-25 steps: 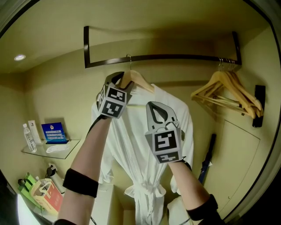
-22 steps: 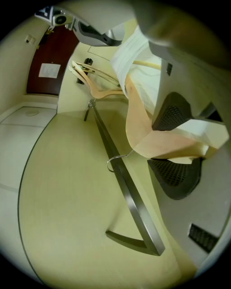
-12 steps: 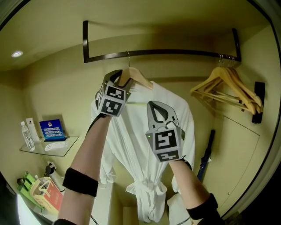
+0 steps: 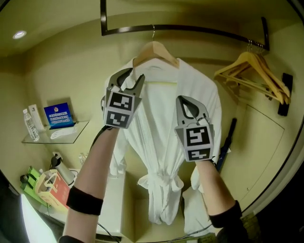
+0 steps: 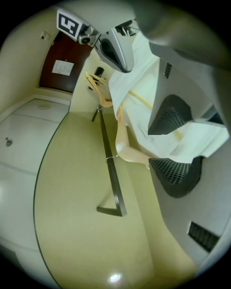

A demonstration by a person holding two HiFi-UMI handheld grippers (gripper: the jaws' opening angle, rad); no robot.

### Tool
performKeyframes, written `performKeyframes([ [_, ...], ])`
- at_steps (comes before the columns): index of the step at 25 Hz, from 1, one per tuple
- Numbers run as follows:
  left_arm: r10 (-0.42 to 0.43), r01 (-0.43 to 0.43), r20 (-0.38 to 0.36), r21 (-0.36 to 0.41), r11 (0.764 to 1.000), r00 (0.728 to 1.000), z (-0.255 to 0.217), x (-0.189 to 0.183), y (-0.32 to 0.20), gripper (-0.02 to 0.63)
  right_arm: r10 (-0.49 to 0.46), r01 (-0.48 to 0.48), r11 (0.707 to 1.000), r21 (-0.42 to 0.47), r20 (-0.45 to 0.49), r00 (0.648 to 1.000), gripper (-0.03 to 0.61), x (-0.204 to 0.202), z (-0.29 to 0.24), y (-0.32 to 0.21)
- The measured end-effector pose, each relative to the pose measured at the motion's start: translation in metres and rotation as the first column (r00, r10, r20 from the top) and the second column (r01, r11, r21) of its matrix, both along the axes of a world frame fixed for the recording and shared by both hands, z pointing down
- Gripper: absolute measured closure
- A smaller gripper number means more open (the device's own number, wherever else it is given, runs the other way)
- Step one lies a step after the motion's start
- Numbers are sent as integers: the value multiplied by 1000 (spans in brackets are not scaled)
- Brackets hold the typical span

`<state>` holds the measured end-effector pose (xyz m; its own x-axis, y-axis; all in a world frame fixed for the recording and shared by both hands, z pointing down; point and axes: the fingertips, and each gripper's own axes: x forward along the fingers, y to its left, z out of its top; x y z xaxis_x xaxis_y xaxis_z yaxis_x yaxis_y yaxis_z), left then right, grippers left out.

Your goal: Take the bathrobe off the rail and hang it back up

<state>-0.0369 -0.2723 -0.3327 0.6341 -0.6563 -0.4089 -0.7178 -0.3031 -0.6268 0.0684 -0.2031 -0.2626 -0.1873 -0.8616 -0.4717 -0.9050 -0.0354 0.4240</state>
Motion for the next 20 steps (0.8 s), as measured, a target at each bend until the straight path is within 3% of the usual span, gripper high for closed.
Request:
performKeyframes([
  [5, 25, -35, -82, -131, 991, 996, 83, -46, 32, 606, 22, -22, 997, -79, -5, 1000, 555, -12, 51, 21],
  [8, 19, -50, -121, -265, 963, 993, 143, -65, 44, 612, 34, -32, 986, -163, 6, 999, 555, -12, 100, 30],
  [11, -11, -37, -135, -350, 936, 991, 194, -73, 61, 612, 48, -33, 968, -251, 52, 998, 555, 1, 151, 39],
  [15, -52, -36, -177, -459, 888, 983, 249, -84, 90, 612, 26, 9, 943, -331, 101, 995, 555, 14, 208, 57],
  [20, -149, 2, -199, -593, 806, 969, 331, -97, 138, 612, -17, 96, 890, -445, 179, 984, 556, 28, 282, 98],
])
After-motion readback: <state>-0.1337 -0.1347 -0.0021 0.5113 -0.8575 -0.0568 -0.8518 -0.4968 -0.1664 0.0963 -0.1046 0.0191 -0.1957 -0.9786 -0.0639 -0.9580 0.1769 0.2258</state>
